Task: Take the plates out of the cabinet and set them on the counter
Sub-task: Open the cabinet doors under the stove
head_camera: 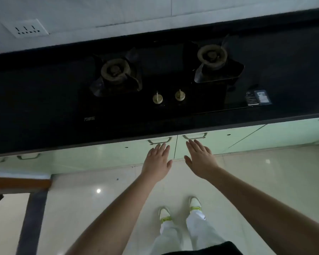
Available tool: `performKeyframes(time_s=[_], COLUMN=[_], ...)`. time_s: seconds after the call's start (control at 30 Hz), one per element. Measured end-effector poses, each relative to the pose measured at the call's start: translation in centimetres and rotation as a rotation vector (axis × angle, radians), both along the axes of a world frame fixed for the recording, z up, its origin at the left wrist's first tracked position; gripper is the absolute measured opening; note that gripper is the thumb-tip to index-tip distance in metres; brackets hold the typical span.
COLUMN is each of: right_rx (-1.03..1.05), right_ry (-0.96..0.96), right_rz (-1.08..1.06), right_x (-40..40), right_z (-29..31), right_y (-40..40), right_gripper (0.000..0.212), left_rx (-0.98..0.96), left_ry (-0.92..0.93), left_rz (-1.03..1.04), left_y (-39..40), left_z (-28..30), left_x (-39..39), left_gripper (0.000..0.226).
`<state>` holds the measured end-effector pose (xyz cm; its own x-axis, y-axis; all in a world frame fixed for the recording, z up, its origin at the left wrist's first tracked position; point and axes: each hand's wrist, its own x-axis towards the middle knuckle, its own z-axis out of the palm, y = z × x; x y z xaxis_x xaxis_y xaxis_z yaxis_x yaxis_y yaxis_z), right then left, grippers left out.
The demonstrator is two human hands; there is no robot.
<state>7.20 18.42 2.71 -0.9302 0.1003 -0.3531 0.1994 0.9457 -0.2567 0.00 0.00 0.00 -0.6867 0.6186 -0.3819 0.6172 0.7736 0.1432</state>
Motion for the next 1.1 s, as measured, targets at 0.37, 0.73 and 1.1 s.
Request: performKeyframes(time_s=[0.37,0.73,1.1], right_rx=[0.0,-0.187,-0.181], right_ry=[-0.131,-0.239,-0.272], right_rz=[-0.04,-0.21,-0.292], right_x=[-4.0,-6.6,1.1], right_z=[-4.7,-5.7,-4.6], right_y=[2.1,4.4,3.4], right_gripper=[0.066,0.053,0.072], left_rx=[-0.083,0.069,0.152], left_ry=[0.004,-0.189,-0.357], left_rz=[0.115,0.431,0.628], left_y=[2.0,4.0,0.6], left_z=[-4.1,-3.1,-2.1], left_x=[-1.8,-4.4,1.4], left_gripper=[0.068,0.047,0.071])
